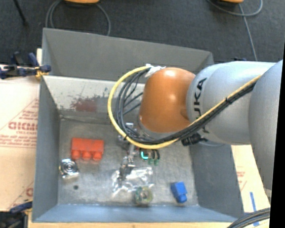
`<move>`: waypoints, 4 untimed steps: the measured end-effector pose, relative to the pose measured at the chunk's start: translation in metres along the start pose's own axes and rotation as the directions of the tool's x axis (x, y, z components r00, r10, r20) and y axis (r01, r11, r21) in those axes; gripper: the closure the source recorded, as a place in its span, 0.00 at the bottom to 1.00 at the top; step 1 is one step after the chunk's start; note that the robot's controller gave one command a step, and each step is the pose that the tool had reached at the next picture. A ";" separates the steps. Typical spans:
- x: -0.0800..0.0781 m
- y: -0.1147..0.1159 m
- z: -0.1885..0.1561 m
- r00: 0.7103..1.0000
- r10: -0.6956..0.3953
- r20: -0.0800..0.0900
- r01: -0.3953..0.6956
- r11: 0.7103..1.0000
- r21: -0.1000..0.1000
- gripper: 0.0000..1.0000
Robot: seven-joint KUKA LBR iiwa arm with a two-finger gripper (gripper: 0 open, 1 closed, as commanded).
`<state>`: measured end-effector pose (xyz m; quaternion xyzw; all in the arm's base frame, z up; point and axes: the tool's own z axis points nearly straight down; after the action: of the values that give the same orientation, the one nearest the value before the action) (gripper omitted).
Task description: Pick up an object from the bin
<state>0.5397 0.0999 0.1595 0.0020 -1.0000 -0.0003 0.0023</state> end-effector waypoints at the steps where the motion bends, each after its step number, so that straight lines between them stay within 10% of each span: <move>1: 0.022 -0.055 0.086 0.979 -0.202 0.004 0.202 0.979 -0.003 0.00; 4: 0.052 -0.061 0.087 0.993 -0.112 0.020 0.112 0.994 0.000 0.00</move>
Offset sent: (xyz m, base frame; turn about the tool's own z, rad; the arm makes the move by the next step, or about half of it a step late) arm -0.0231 -0.0570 -0.0895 -0.2018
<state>0.4877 0.0390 0.0728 0.0582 -0.9983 -0.0011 -0.0076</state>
